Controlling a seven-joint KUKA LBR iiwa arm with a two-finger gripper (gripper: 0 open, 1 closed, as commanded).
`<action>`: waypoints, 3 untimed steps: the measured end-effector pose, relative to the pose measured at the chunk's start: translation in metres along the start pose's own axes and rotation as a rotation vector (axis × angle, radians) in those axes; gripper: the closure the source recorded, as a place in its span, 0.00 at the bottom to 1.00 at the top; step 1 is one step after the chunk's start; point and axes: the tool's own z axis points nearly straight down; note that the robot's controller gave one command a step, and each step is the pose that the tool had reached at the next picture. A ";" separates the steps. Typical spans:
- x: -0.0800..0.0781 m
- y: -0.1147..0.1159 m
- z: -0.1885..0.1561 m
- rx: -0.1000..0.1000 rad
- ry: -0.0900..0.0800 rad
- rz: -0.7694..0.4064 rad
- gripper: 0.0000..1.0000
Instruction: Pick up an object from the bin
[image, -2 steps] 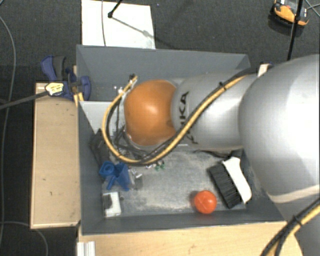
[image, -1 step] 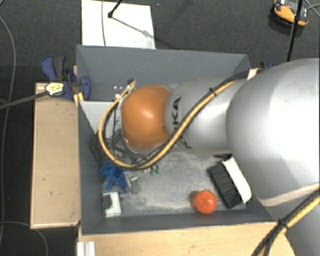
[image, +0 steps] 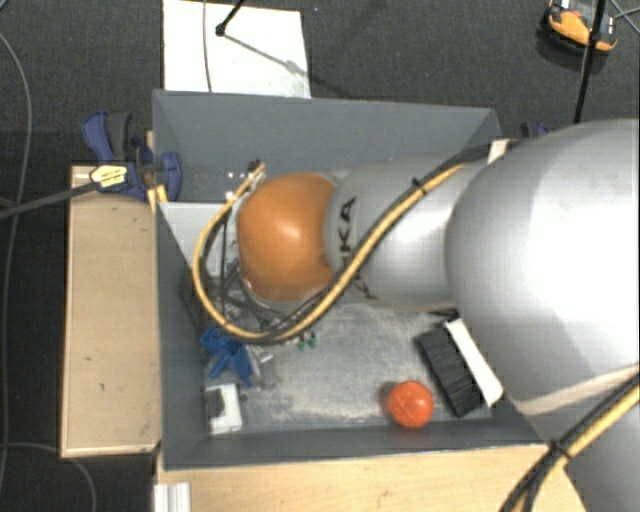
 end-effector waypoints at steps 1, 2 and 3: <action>0.000 0.005 0.000 -0.002 -0.011 -0.270 0.00; 0.009 0.008 -0.007 -0.002 -0.007 -0.161 0.00; 0.010 0.009 -0.010 -0.003 -0.010 -0.137 0.00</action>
Offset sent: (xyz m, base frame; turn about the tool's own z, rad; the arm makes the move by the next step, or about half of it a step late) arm -0.0218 0.0004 0.0118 -0.0703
